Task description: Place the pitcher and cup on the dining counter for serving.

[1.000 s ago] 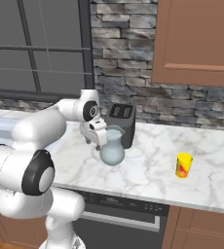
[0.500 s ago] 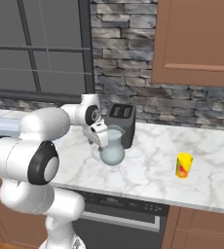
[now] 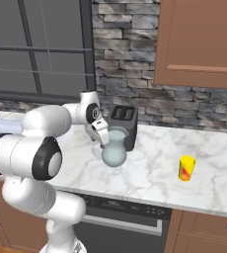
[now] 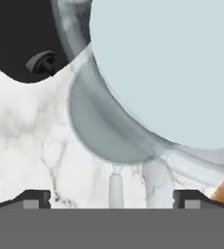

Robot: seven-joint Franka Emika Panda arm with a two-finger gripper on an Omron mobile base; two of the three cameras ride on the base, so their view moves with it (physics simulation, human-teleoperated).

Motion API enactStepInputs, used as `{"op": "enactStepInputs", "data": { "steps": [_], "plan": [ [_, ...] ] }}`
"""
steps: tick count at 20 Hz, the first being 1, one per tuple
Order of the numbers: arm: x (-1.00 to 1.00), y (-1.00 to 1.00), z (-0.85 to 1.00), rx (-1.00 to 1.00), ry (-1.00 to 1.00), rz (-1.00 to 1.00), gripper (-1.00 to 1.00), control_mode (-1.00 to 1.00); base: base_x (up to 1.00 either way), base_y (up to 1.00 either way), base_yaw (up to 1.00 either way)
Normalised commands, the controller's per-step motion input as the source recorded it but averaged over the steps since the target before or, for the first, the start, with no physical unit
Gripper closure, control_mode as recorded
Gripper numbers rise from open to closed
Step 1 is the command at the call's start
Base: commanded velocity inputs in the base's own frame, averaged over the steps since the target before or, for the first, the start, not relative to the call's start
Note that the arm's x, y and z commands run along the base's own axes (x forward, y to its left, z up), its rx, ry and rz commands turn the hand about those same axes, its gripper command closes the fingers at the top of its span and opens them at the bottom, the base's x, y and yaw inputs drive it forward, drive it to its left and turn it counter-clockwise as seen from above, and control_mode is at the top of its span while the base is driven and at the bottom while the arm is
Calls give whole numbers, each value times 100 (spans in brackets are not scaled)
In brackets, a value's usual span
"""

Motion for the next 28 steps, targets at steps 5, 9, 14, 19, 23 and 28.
{"op": "enactStepInputs", "data": {
  "steps": [5, 9, 14, 19, 23, 28],
  "plan": [
    [7, -20, -33, 0, 0, 0, 100, -100, 0, 0, 0],
    [0, -13, -16, 0, 0, 0, 100, -100, 0, 0, 0],
    [-5, 0, 0, 0, 0, 0, 100, -100, 0, 0, 0],
    [-59, -1, 0, 0, -6, 0, 100, -100, 0, 0, 0],
    [-81, -4, 14, 0, -23, 0, 100, -100, 0, 0, 0],
    [-82, 0, 49, 0, -39, 1, 100, -100, 0, 0, 0]
  ]
}}
